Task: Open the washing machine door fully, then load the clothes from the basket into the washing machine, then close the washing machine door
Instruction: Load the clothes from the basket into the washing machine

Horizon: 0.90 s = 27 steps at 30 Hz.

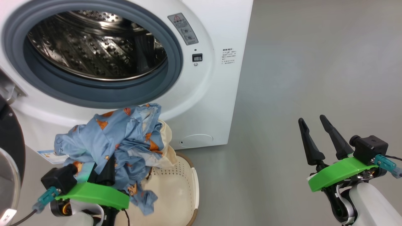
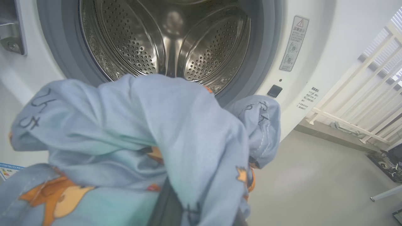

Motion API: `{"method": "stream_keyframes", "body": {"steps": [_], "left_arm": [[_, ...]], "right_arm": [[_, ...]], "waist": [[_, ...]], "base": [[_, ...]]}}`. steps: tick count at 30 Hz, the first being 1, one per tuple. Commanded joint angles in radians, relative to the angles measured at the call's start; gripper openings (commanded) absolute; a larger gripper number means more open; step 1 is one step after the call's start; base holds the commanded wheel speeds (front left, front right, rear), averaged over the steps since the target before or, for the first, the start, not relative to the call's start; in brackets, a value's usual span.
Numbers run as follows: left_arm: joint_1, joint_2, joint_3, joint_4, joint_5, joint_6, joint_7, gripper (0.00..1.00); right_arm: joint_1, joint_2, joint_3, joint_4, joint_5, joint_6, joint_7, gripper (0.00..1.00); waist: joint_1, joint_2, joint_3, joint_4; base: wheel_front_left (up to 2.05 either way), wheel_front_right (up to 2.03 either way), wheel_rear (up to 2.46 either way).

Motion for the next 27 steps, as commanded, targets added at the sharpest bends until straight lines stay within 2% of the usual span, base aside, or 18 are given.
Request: {"method": "stream_keyframes", "body": {"steps": [1,12,27], "left_arm": [[-0.009,0.018,0.038,-0.042,0.003,0.006,-0.011,0.0],[0.022,0.03,0.042,-0.181,-0.013,0.056,0.042,0.0],[-0.177,0.066,0.089,-0.119,-0.011,0.076,0.049,0.0]], "right_arm": [[0.007,-0.013,0.017,-0.02,0.011,0.005,-0.008,1.0],[0.014,-0.026,0.033,-0.022,0.016,0.005,-0.008,1.0],[-0.016,-0.039,0.045,-0.035,0.015,0.005,-0.008,1.0]], "waist": [[0.0001,-0.0001,-0.014,0.004],[0.0001,-0.0001,-0.02,-0.006],[0.0001,-0.0001,0.064,-0.038]], "base": [[0.0,0.0,0.0],[0.0,0.0,0.0],[0.0,0.0,0.0]]}}
